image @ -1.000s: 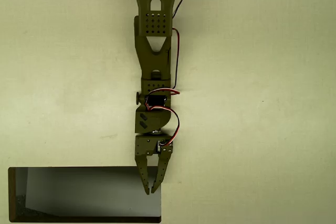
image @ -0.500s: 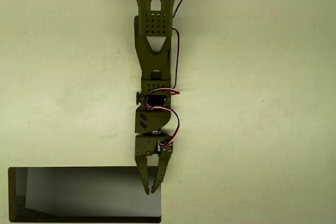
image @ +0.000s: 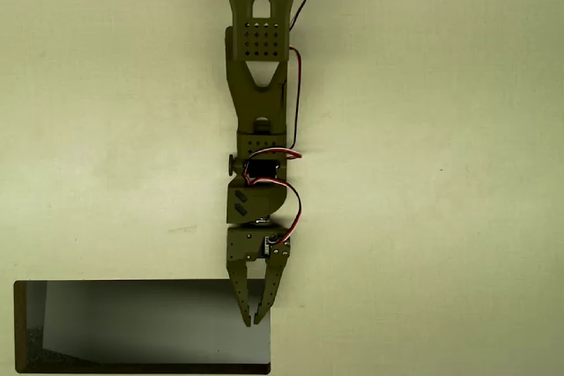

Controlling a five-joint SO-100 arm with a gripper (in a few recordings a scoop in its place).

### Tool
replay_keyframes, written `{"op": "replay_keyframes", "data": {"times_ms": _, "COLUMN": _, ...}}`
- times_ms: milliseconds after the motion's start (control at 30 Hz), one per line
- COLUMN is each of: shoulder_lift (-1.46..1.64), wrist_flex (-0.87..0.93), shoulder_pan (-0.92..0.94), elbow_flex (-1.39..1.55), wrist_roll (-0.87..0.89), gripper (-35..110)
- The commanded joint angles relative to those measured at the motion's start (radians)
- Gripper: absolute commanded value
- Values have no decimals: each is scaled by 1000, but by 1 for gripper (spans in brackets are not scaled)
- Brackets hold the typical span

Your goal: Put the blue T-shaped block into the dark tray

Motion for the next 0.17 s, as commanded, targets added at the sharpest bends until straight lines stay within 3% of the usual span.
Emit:
{"op": "replay_keyframes", "data": {"times_ms": 0, "shoulder_lift": -6, "wrist_flex": -29, "shoulder_pan": -8, "elbow_flex": 0, "wrist_roll": -12, "gripper": 0}}
{"op": "replay_keyframes", "data": {"times_ms": 133, "shoulder_lift": -6, "wrist_flex": -29, "shoulder_pan": -8, "elbow_flex": 0, "wrist_roll": -12, "gripper": 0}}
